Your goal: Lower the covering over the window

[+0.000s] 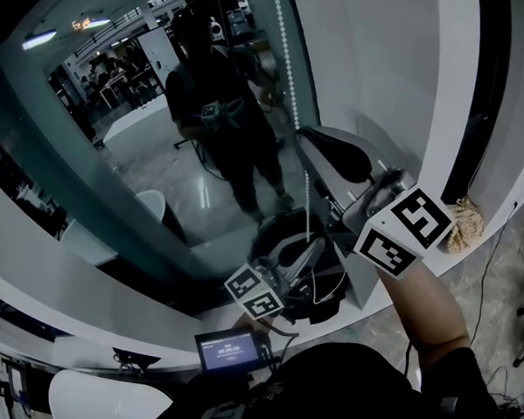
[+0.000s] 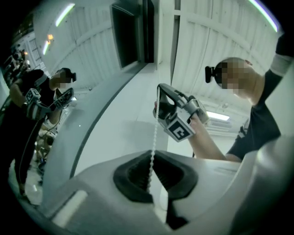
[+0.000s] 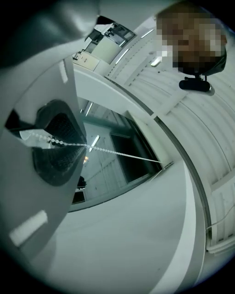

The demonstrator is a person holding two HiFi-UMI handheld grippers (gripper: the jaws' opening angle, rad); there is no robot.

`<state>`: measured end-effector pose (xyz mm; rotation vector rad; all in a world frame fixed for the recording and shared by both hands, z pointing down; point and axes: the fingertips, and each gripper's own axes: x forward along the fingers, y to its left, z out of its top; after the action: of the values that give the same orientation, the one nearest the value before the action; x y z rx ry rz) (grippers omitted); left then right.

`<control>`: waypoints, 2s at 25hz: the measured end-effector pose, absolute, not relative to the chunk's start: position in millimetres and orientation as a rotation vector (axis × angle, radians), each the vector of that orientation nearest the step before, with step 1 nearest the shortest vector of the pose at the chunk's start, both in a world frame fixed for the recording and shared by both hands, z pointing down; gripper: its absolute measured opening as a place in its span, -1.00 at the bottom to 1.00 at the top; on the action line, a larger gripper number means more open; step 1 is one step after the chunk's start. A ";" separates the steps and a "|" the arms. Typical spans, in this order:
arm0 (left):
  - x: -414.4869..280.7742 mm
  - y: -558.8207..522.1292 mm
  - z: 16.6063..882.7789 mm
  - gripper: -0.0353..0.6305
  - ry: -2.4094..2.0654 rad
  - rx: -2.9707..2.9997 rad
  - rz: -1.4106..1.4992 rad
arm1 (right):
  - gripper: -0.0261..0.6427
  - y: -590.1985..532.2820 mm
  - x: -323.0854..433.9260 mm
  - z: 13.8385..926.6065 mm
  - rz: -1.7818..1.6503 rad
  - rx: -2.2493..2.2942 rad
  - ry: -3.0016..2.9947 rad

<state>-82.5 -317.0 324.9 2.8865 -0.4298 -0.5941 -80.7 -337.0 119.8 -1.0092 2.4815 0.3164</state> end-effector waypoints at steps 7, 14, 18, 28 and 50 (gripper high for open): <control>-128.3 -344.9 351.3 -0.88 -0.838 2.840 -0.559 | -0.89 -335.4 -44.9 177.8 0.373 -1.200 2.557; -218.1 -369.9 336.8 -0.73 -1.296 2.678 -0.725 | -0.89 -338.4 -57.1 221.2 0.358 -1.252 2.608; -244.6 -376.6 304.6 -0.51 -1.440 2.679 -0.822 | -0.88 -339.0 -61.6 214.1 0.411 -1.252 2.617; -265.6 -372.7 371.4 0.06 -0.541 2.435 -1.026 | -0.88 -369.4 -48.2 210.6 0.214 -1.330 2.459; -77.8 -330.6 335.4 -0.13 -0.117 2.909 -0.450 | -0.76 -377.8 -50.3 202.3 0.414 -1.391 2.324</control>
<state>-77.8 -330.6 335.4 2.9094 -0.1166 -0.4498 -50.3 -377.8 202.3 -1.3907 2.3238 0.4138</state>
